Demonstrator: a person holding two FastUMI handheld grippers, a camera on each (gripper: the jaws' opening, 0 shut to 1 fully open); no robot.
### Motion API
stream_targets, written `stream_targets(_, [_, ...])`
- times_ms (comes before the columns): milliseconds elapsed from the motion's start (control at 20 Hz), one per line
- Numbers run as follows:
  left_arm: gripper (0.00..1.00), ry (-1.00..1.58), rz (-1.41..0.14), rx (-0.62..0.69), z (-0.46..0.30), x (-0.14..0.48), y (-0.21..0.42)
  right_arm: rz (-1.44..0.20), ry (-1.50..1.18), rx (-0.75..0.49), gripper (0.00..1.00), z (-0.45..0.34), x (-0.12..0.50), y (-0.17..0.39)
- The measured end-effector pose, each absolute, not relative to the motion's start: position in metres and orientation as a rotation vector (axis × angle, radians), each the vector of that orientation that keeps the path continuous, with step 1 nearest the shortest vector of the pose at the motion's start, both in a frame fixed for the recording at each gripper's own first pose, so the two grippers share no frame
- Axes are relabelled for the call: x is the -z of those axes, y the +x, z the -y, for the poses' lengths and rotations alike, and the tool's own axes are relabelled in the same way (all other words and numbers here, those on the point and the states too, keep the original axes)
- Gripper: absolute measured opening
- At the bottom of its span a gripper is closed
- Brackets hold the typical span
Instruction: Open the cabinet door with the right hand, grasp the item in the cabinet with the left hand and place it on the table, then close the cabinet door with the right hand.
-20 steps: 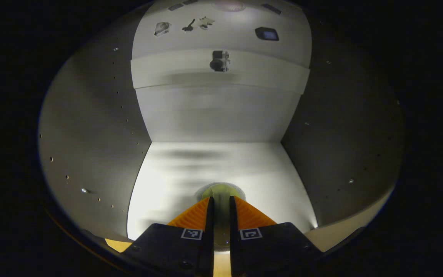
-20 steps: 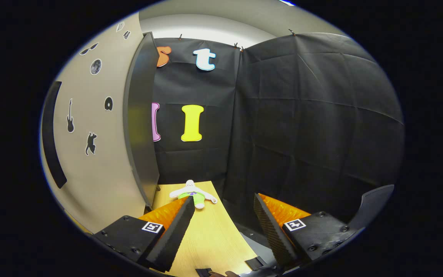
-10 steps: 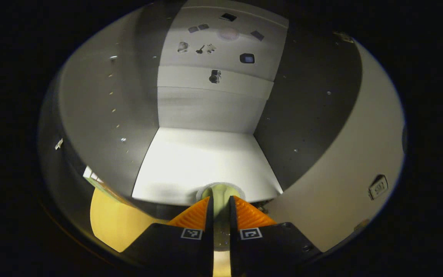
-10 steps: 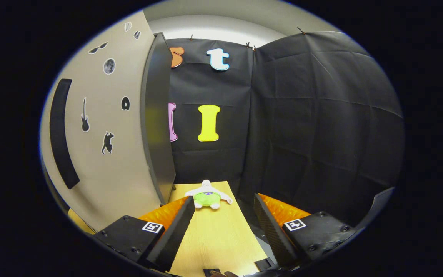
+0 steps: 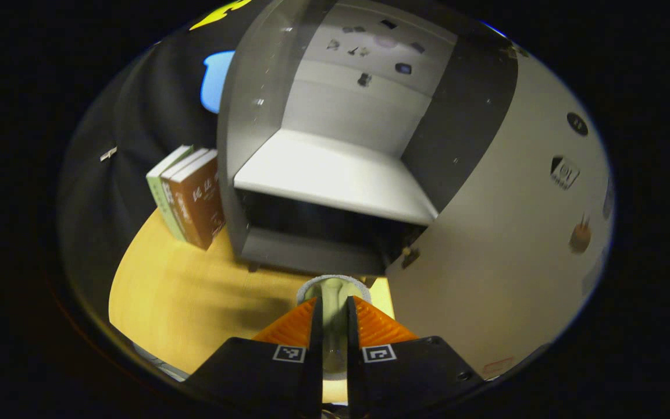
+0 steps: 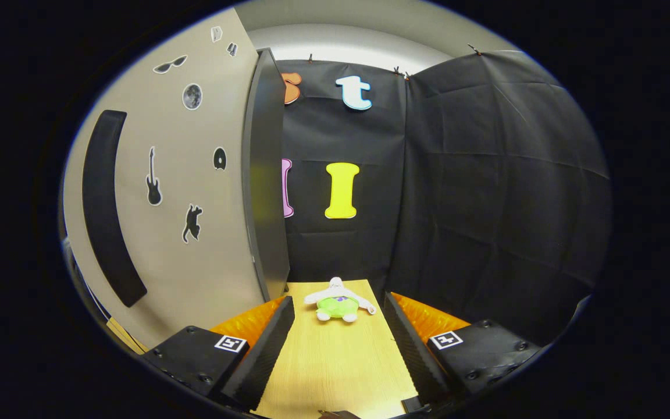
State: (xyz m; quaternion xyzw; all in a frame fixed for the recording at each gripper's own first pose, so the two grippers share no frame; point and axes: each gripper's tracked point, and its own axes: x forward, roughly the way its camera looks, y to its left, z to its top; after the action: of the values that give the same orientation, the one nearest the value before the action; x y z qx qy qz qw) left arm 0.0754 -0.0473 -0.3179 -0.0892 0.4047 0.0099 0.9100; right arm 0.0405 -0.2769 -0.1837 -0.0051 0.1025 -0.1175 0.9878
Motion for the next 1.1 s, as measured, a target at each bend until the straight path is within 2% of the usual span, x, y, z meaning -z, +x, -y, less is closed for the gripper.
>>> stream_targets(200, [0.21,-0.231,-0.898,-0.037,0.036,0.385,0.033,-0.178,0.008,0.22,0.98,0.266,0.179,0.044])
stream_targets(600, [0.19,-0.158,-0.98,-0.048,0.036,0.497,-0.034,-0.21,-0.016,0.214,0.98,0.256,0.185,0.042])
stream_targets(950, [0.24,-0.145,-1.037,-0.071,0.03,0.546,-0.057,-0.278,-0.091,0.22,0.98,0.251,0.206,0.038])
stream_targets(1100, [0.23,-0.141,-1.051,-0.064,0.033,0.555,-0.059,-0.284,-0.107,0.224,0.98,0.253,0.208,0.037])
